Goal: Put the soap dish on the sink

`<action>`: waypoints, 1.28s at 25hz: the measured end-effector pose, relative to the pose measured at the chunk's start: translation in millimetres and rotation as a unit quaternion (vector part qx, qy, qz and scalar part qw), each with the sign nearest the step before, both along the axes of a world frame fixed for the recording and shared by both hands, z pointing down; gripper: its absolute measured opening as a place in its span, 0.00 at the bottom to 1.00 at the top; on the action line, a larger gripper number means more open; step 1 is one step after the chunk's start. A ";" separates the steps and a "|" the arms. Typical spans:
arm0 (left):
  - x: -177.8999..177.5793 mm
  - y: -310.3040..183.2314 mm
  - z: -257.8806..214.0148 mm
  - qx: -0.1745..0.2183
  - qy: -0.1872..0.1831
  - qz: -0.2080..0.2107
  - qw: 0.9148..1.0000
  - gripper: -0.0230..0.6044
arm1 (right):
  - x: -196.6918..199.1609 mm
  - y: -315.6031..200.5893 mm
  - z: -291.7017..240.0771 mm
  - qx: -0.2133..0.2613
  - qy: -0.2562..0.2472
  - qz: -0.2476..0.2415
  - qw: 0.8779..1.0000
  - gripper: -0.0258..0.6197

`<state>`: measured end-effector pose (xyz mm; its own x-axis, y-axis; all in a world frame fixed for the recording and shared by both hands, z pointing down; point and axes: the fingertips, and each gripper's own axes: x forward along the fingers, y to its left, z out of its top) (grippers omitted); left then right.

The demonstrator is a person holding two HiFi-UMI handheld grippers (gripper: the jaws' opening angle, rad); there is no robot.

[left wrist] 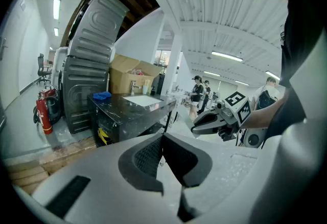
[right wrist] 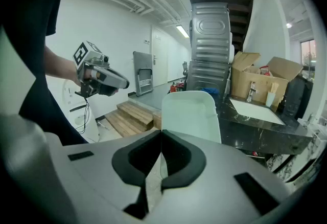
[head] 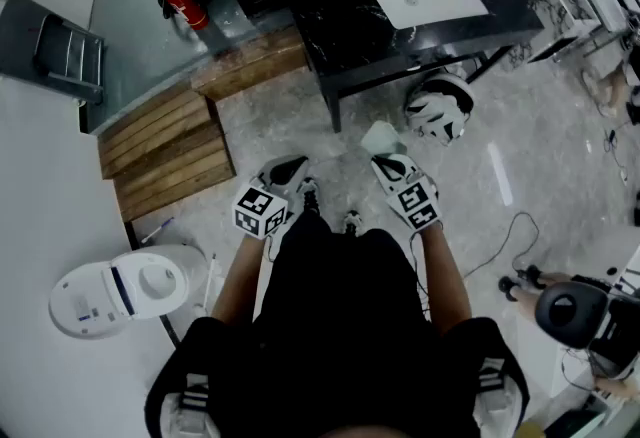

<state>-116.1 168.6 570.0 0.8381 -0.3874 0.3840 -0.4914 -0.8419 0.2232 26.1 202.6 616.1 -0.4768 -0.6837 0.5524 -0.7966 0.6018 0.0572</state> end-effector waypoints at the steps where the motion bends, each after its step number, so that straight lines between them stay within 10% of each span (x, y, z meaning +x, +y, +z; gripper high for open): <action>1: -0.5 9.3 1.2 -0.001 0.000 -0.002 1.000 0.04 | 0.5 8.4 0.4 0.000 -0.001 -0.002 1.000 0.04; 32: 1.8 68.6 2.1 0.003 -0.008 -0.048 0.999 0.04 | -4.2 42.5 -14.0 0.028 -0.010 -0.062 0.998 0.04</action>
<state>-114.4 237.2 572.1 0.7909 -0.4675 0.3949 -0.5733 -0.7919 0.2106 21.9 245.1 602.1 -0.5695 -0.6490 0.5044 -0.7180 0.6915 0.0791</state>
